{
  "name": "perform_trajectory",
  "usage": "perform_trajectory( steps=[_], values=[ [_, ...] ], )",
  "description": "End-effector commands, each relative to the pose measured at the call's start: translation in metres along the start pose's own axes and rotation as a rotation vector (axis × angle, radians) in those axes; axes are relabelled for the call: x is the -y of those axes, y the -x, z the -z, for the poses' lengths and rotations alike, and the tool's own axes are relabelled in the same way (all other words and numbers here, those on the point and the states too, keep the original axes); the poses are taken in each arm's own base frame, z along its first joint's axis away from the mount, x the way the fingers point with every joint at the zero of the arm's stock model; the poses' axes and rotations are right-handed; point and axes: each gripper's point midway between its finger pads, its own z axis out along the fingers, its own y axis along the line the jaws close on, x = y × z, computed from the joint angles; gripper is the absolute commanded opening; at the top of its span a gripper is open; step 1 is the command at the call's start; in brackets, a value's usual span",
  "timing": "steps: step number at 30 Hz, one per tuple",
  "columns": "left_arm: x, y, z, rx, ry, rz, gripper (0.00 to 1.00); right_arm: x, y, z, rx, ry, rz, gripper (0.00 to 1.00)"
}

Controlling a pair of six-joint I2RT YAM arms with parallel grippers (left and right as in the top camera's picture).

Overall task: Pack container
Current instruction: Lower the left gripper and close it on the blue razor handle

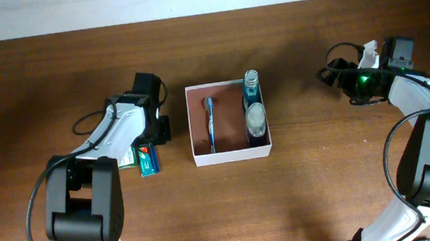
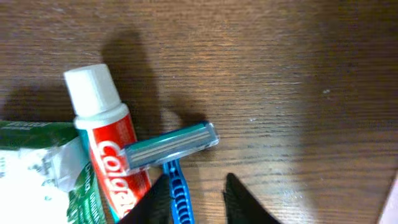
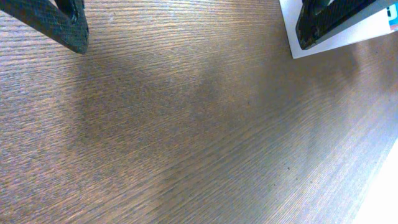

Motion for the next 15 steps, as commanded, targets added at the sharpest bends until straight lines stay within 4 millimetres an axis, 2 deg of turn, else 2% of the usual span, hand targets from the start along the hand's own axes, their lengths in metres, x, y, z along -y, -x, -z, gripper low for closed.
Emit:
perform_trajectory(
  steps=[1, 15],
  values=[
    [0.0014, 0.0098, 0.0196, 0.045, -0.019, 0.002, 0.31, 0.0018, 0.0001, -0.0008, 0.001, -0.005, 0.005, 0.98],
    [-0.0031, 0.0042, 0.0176, 0.027, 0.005, 0.001, 0.31, 0.0018, 0.0001, -0.0008, 0.001, -0.005, 0.005, 0.98]
  ],
)
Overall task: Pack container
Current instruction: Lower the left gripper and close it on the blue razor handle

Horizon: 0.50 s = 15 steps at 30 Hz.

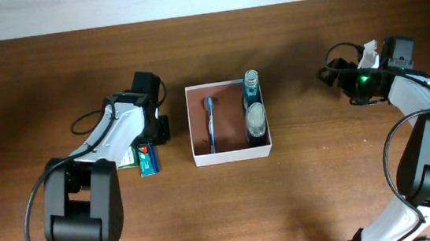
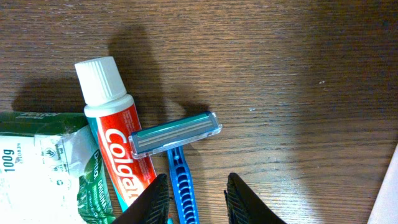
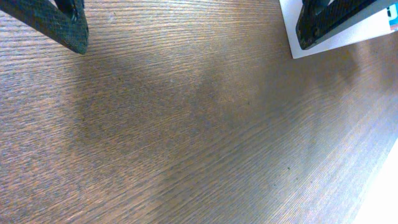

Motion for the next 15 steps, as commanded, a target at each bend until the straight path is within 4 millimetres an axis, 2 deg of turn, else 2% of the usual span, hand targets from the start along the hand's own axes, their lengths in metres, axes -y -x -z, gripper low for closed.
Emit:
perform_trajectory(
  steps=[1, 7, 15],
  values=[
    [-0.002, 0.006, 0.011, 0.033, 0.001, 0.004, 0.31, 0.002, 0.000, -0.001, 0.001, -0.005, 0.006, 0.99],
    [-0.004, -0.007, -0.002, 0.009, 0.007, 0.034, 0.32, 0.002, 0.000, -0.001, 0.001, -0.005, 0.006, 0.98],
    [-0.005, -0.014, -0.007, -0.008, 0.011, 0.045, 0.32, 0.002, 0.000, -0.001, 0.001, -0.005, 0.006, 0.98]
  ],
)
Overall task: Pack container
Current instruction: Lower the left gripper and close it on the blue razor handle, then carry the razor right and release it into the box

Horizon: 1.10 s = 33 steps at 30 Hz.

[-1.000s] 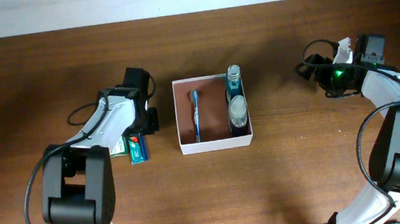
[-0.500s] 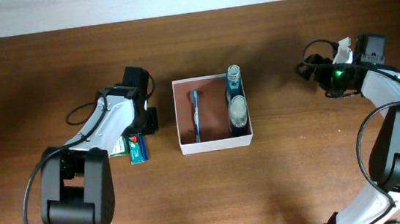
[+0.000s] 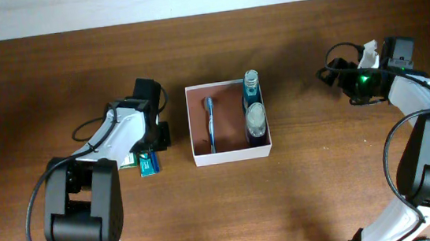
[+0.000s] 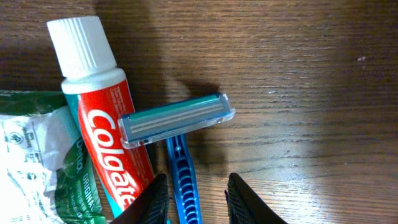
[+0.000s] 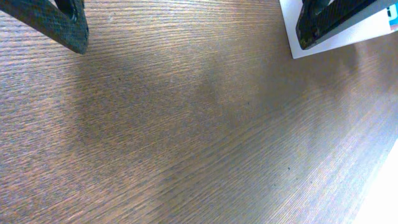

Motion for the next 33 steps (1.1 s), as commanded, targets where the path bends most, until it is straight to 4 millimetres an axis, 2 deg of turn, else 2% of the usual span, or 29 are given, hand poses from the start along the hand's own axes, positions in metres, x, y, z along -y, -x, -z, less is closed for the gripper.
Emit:
perform_trajectory(
  steps=[1, 8, 12, 15, 17, 21, 25, 28, 33],
  values=[
    [-0.002, 0.002, 0.006, 0.026, 0.002, 0.025, 0.32, 0.002, 0.000, -0.001, 0.001, -0.005, 0.005, 0.99],
    [-0.001, 0.006, 0.003, 0.046, -0.003, 0.040, 0.31, 0.002, 0.000, -0.001, 0.001, -0.005, 0.005, 0.99],
    [-0.002, 0.000, -0.008, 0.049, -0.004, 0.054, 0.31, 0.002, 0.000, -0.001, 0.001, -0.005, 0.005, 0.98],
    [-0.003, -0.001, -0.009, 0.047, -0.004, 0.058, 0.30, 0.002, 0.000, -0.001, 0.001, -0.005, 0.005, 0.98],
    [-0.003, 0.000, -0.009, 0.050, -0.005, 0.058, 0.25, 0.002, 0.000, -0.001, 0.001, -0.005, 0.005, 0.98],
    [-0.003, 0.000, -0.009, 0.050, -0.005, 0.058, 0.10, 0.002, 0.000, -0.001, 0.001, -0.005, 0.005, 0.98],
    [-0.003, 0.002, -0.006, 0.054, -0.006, 0.058, 0.06, 0.002, 0.000, -0.001, 0.001, -0.005, 0.005, 0.98],
    [-0.002, 0.009, 0.010, 0.071, -0.012, 0.055, 0.05, 0.002, 0.000, -0.001, 0.001, -0.005, 0.005, 0.99],
    [0.010, 0.035, 0.067, 0.188, -0.062, 0.045, 0.05, 0.002, 0.000, -0.001, 0.001, -0.005, 0.005, 0.98]
  ],
)
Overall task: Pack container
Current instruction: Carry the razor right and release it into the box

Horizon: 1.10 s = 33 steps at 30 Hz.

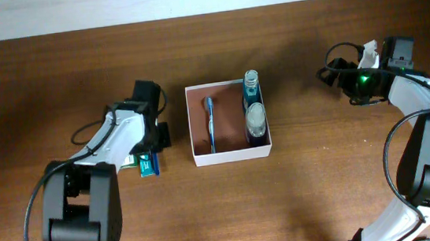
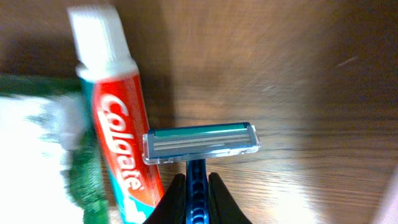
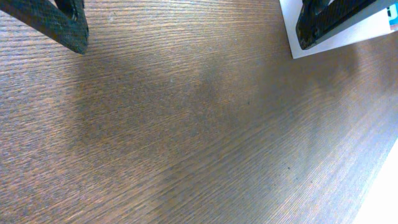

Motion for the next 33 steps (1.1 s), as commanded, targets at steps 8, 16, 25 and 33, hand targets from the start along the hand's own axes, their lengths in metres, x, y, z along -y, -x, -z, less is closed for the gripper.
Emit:
perform_trajectory(
  steps=[8, 16, 25, 33],
  values=[
    [0.087, 0.057, 0.167, 0.424, -0.378, -0.037, 0.05, 0.002, 0.000, -0.001, 0.001, -0.005, 0.005, 0.98],
    [0.151, 0.043, 0.181, 0.491, -0.430, -0.129, 0.06, 0.002, 0.000, -0.001, 0.001, -0.005, 0.005, 0.98],
    [0.174, 0.037, 0.141, 0.420, -0.394, -0.111, 0.06, 0.002, 0.000, -0.001, 0.001, -0.005, 0.005, 0.98],
    [0.169, 0.044, 0.094, 0.379, -0.285, -0.077, 0.04, 0.002, 0.000, -0.001, 0.001, -0.005, 0.005, 0.98]
  ],
)
